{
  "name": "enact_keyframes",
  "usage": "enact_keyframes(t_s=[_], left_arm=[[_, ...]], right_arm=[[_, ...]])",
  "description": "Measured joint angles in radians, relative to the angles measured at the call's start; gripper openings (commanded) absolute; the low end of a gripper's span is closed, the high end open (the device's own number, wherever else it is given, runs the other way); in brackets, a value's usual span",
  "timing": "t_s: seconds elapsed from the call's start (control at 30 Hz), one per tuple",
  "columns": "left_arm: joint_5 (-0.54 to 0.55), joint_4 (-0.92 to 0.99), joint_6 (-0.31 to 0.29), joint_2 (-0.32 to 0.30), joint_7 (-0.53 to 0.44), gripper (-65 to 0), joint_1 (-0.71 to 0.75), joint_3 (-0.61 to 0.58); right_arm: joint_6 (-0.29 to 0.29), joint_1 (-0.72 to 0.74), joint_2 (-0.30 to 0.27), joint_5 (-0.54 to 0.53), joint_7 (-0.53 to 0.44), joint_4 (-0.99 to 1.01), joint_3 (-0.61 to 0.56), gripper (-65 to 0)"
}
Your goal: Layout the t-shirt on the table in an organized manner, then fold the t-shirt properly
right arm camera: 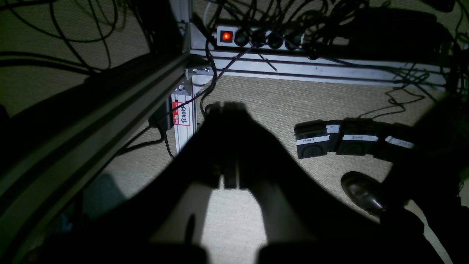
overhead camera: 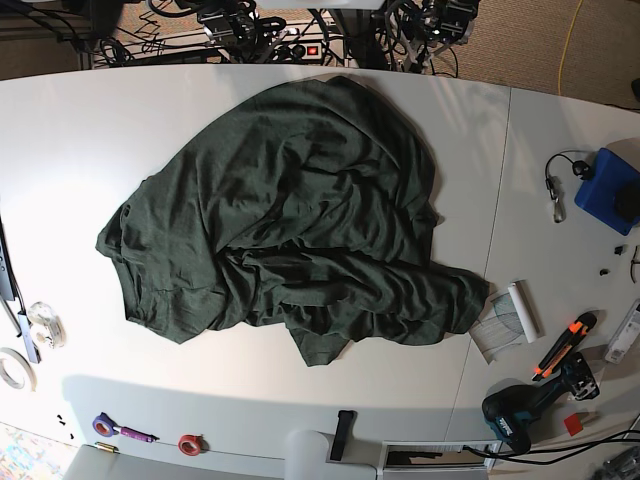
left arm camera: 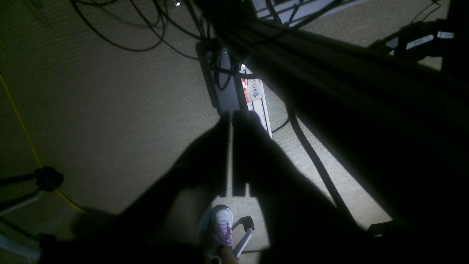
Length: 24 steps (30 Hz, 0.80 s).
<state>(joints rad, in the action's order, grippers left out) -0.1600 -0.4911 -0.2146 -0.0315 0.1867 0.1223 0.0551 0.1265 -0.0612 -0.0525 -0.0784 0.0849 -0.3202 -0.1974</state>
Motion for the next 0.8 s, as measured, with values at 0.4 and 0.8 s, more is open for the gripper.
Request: enact_keyframes(t_s=[0.4, 0.8], left_arm=[[0.007, -0.014, 0.000, 0.000, 0.000, -65.0, 0.002, 0.000], [0.007, -0.014, 0.000, 0.000, 0.000, -65.0, 0.002, 0.000]], right_arm=[[0.002, 0.000, 0.000, 0.000, 0.000, 0.000, 0.000, -65.0], [0.002, 0.000, 0.000, 0.000, 0.000, 0.000, 0.000, -65.0]])
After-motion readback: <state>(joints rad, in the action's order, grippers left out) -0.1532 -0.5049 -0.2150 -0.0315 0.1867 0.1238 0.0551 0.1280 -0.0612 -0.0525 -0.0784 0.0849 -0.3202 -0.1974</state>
